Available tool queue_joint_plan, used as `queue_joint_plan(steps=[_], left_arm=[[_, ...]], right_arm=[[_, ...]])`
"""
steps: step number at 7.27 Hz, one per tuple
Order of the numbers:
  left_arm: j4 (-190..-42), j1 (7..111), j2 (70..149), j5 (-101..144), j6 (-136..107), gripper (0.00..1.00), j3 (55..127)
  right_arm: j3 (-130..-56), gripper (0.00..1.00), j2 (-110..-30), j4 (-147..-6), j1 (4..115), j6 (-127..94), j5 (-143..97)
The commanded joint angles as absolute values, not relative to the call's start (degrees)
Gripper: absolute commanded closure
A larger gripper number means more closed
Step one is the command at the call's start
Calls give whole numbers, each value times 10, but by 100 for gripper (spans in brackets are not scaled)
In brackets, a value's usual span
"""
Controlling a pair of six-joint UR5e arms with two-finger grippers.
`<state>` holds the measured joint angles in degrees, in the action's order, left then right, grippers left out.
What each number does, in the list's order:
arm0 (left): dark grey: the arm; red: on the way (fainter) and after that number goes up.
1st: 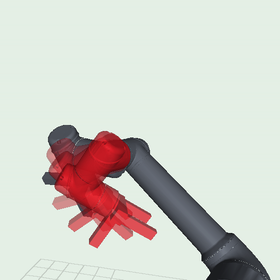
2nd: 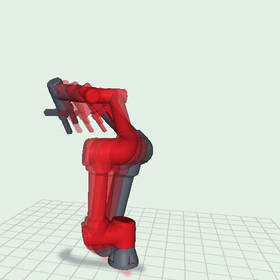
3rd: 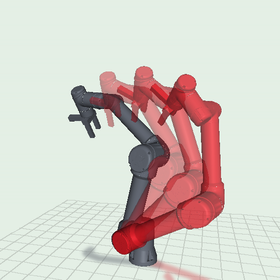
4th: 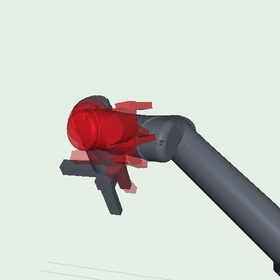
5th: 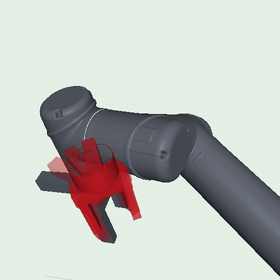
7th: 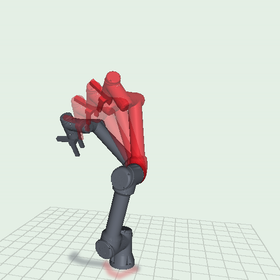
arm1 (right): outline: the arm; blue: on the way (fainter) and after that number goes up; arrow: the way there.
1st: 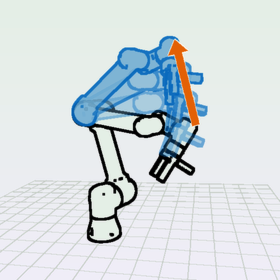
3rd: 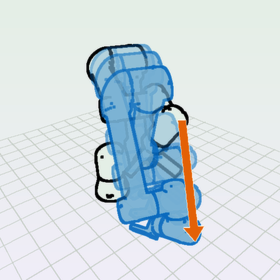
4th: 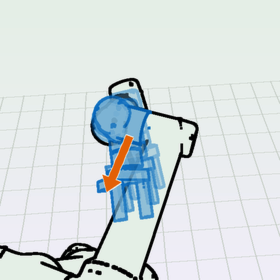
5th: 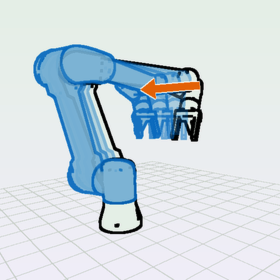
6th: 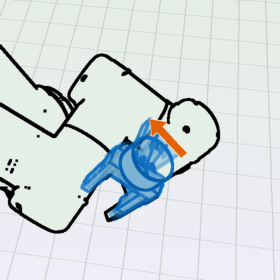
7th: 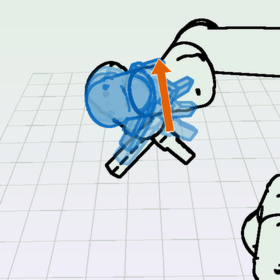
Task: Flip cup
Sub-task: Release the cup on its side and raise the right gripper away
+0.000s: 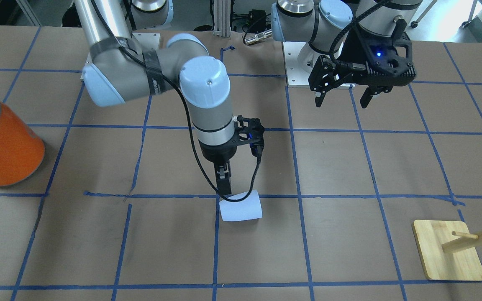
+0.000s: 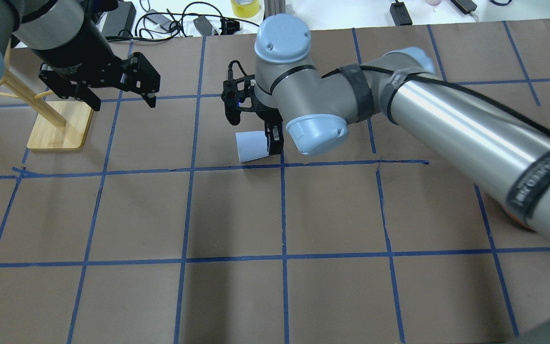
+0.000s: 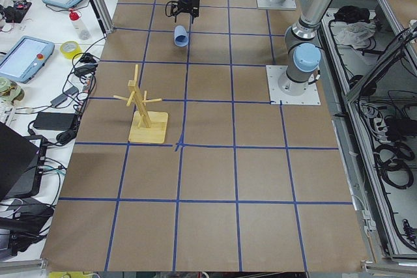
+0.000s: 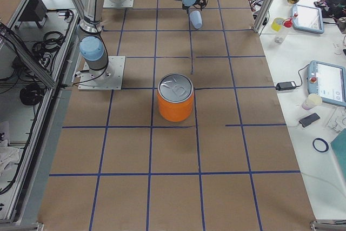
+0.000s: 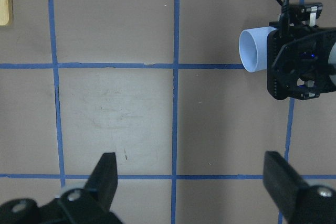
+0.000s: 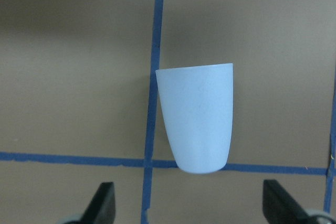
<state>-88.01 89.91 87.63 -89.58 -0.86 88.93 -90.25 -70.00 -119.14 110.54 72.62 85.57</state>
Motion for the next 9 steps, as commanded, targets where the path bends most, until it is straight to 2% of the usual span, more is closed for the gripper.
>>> queue_joint_plan(steps=[1, 3, 5, 7, 9], left_arm=[[-882, 897, 868, -890, -6, 0, 889], [-883, 887, 861, -823, -6, 0, 889], [-882, 821, 881, -720, -2, 0, 906], [-876, 751, 916, -589, 34, 0, 949], [-741, 750, 974, -530, 38, 0, 1035]], right_arm=[[-904, 0, -835, -1027, 1032, 697, 859], [-906, 0, -892, -952, 932, 645, 858], [-906, 0, -929, -920, 902, 424, 859], [-903, 0, -938, -919, 903, 229, 860], [-904, 0, -949, -917, 905, 16, 887]])
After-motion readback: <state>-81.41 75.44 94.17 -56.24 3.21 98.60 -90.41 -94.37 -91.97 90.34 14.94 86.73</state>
